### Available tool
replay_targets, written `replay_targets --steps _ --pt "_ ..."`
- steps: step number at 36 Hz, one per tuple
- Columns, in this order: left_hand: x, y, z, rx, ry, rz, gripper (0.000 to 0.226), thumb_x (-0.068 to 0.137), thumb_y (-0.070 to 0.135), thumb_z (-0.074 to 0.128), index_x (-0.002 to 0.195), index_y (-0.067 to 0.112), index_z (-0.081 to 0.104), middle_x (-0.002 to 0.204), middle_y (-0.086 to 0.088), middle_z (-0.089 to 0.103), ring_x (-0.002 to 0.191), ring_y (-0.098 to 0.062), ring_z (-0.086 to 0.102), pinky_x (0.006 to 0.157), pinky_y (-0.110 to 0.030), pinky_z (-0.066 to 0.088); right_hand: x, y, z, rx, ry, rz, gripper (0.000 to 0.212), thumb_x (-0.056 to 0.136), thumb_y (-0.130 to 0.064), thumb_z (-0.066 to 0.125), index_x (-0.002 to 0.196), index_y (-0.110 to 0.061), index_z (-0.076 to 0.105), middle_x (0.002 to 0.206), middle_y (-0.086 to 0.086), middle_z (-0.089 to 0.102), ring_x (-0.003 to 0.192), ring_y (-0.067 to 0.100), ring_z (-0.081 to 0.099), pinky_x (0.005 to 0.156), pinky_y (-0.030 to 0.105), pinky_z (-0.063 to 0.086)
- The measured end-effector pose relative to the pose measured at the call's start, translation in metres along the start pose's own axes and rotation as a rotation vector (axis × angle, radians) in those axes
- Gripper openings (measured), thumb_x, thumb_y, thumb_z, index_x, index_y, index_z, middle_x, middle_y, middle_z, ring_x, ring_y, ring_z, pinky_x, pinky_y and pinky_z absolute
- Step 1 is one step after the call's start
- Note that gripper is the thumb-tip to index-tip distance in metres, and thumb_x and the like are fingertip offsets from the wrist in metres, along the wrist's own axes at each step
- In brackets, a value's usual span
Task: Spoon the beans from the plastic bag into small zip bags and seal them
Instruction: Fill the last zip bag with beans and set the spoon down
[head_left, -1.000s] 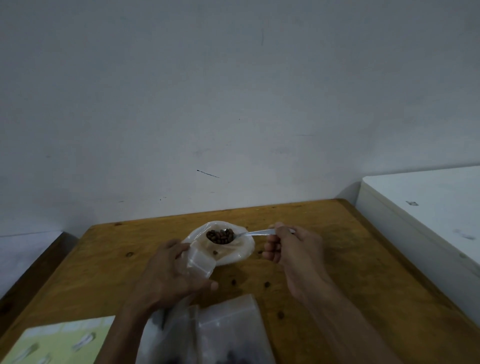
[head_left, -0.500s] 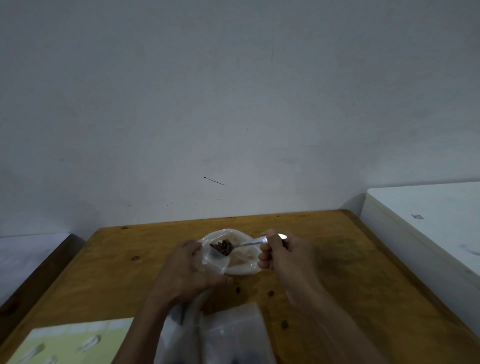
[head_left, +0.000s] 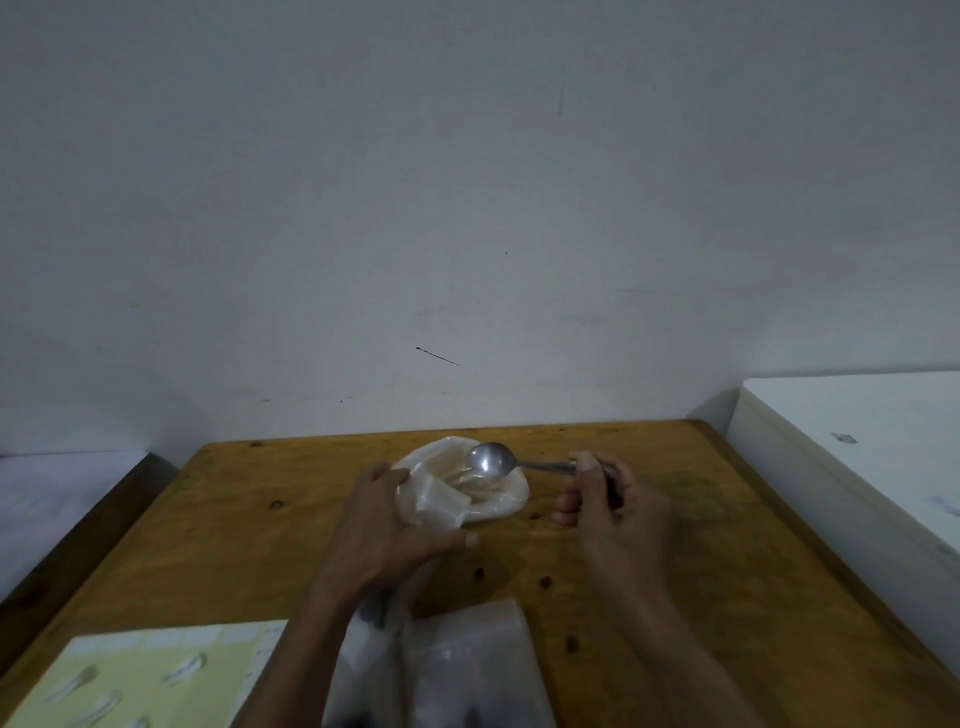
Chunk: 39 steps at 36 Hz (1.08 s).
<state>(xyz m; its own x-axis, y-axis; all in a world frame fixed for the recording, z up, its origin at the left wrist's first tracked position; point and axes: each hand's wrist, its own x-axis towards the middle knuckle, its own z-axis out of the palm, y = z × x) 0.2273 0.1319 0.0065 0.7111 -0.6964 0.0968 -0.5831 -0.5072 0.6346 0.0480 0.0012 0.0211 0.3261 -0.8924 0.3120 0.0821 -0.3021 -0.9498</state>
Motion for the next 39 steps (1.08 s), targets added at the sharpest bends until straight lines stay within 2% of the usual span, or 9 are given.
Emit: replay_targets --steps 7,11,15,19,22,26,29,35,39 --pt "-0.011 0.001 -0.006 -0.022 0.042 0.032 0.119 0.047 0.071 0.085 0.146 0.02 0.043 0.153 0.0 0.037 0.13 -0.021 0.044 0.097 -0.034 0.046 -0.002 0.006 -0.015 0.108 0.118 0.096 0.015 0.099 -0.024 0.057 0.092 -0.02 0.07 0.072 0.004 0.07 0.062 0.013 0.068 0.053 0.02 0.054" --pt "-0.014 0.004 -0.008 -0.048 0.106 0.042 0.115 0.047 0.068 0.087 0.143 0.021 0.045 0.143 0.001 0.046 0.117 -0.016 0.047 0.087 -0.031 0.047 -0.001 0.011 -0.02 0.131 0.206 0.138 0.013 0.099 -0.023 0.058 0.091 -0.026 0.068 0.076 0.006 0.072 0.066 0.018 0.07 0.052 0.018 0.053" --pt "-0.016 0.009 -0.007 -0.082 0.165 0.08 0.109 0.05 0.062 0.09 0.142 0.025 0.044 0.136 0.004 0.048 0.108 -0.01 0.044 0.079 -0.026 0.041 0.007 0.031 -0.021 0.009 0.254 0.183 0.013 0.099 -0.02 0.059 0.103 -0.017 0.071 0.081 0.003 0.074 0.07 0.014 0.073 0.054 0.017 0.053" --pt "-0.017 0.015 -0.007 -0.129 0.221 0.117 0.11 0.051 0.056 0.092 0.144 0.023 0.044 0.129 0.008 0.048 0.106 -0.009 0.045 0.083 -0.027 0.042 0.022 0.054 -0.019 -0.09 0.277 0.244 0.018 0.098 -0.01 0.057 0.111 -0.009 0.07 0.086 0.004 0.074 0.072 0.01 0.072 0.057 0.019 0.052" --pt "-0.016 0.018 -0.005 -0.158 0.246 0.119 0.114 0.049 0.061 0.091 0.146 0.022 0.043 0.136 0.004 0.051 0.11 -0.012 0.048 0.089 -0.033 0.049 0.034 0.065 -0.022 -0.179 0.292 0.267 0.016 0.097 -0.006 0.056 0.106 -0.006 0.069 0.084 0.007 0.073 0.069 0.008 0.069 0.055 0.019 0.048" --pt "-0.014 0.017 -0.003 -0.188 0.26 0.12 0.123 0.046 0.072 0.084 0.149 0.023 0.038 0.142 0.002 0.05 0.12 -0.019 0.052 0.093 -0.04 0.054 0.042 0.075 -0.028 -0.384 0.266 0.249 0.013 0.093 -0.006 0.059 0.083 -0.011 0.066 0.078 0.008 0.068 0.069 0.02 0.062 0.062 0.034 0.052" --pt "-0.014 0.014 -0.004 -0.231 0.319 0.135 0.119 0.046 0.072 0.085 0.147 0.025 0.041 0.137 0.005 0.053 0.116 -0.019 0.054 0.088 -0.037 0.055 0.041 0.08 -0.034 -0.56 0.158 0.238 0.011 0.093 -0.009 0.06 0.085 -0.012 0.066 0.076 0.005 0.061 0.069 0.02 0.057 0.056 0.026 0.042" --pt "-0.022 0.008 -0.021 -0.346 0.442 0.123 0.116 0.045 0.079 0.077 0.144 0.031 0.038 0.129 0.005 0.055 0.111 -0.022 0.057 0.079 -0.035 0.057 0.038 0.094 -0.034 -0.753 0.064 0.15 0.007 0.087 -0.014 0.068 0.083 -0.009 0.072 0.086 0.011 0.071 0.091 0.032 0.064 0.09 0.049 0.051" --pt "-0.03 0.009 -0.032 -0.425 0.497 0.129 0.107 0.053 0.06 0.086 0.143 0.024 0.041 0.123 0.006 0.055 0.107 -0.019 0.058 0.072 -0.02 0.049 0.031 0.087 -0.035 -0.795 0.033 0.155 0.015 0.09 -0.019 0.068 0.1 -0.009 0.071 0.102 0.012 0.065 0.107 0.03 0.056 0.095 0.045 0.046"
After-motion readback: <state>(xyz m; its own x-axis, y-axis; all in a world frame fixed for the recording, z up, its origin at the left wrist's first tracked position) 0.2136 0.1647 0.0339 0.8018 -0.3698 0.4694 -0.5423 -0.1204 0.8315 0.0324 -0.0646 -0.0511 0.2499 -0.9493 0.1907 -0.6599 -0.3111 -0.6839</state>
